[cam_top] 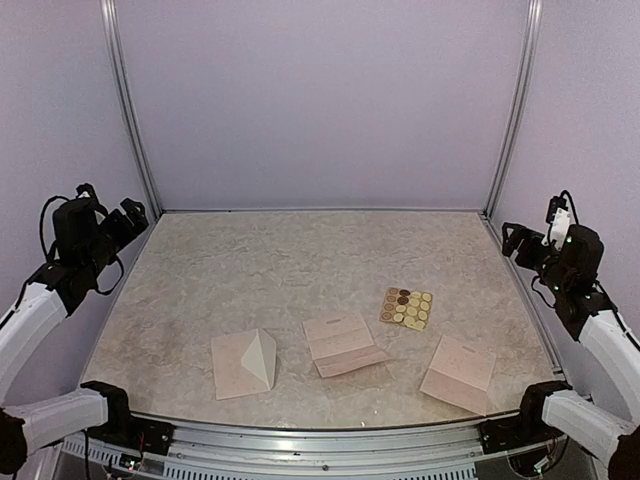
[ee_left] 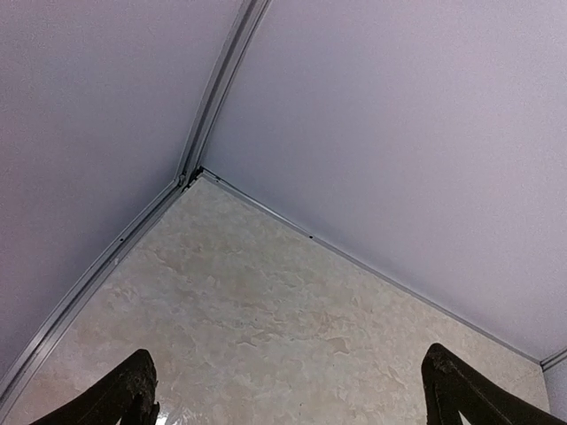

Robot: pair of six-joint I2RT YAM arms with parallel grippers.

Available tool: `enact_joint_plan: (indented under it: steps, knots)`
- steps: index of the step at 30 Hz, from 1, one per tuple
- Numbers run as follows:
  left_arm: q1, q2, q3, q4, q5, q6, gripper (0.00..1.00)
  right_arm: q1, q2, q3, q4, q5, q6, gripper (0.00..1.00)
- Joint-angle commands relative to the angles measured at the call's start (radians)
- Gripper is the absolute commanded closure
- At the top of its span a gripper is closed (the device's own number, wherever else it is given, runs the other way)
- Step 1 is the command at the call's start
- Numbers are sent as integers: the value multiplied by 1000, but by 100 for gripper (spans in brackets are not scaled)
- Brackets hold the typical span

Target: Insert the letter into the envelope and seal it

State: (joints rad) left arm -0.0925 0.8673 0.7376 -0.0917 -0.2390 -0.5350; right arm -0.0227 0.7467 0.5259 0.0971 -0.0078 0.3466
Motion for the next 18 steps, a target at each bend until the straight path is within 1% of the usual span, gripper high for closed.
enact_joint_plan:
  steps: [1, 5, 7, 9, 11, 13, 18]
  knots:
    - [8, -34, -8, -53, -3, 26, 1, 5, -8, 45, -82, -80, 2, 1]
    - [34, -68, -11, -74, 14, 38, 1, 6, 15, 94, -164, -156, 6, 1]
    - [28, -85, -17, -62, 72, 44, 1, 7, 38, 120, -200, -217, 41, 2]
    - [-19, -91, -27, -40, 141, 30, 1, 17, 62, 130, -223, -315, 105, 4]
    - [-105, -79, -28, -39, 156, 4, 1, 64, 78, 107, -225, -375, 203, 6]
    - [-218, -63, -32, -47, 128, -28, 1, 144, 80, 61, -210, -385, 327, 7]
    - [-513, -23, -59, -55, -23, -115, 1, 455, 85, -86, -140, -277, 600, 8]
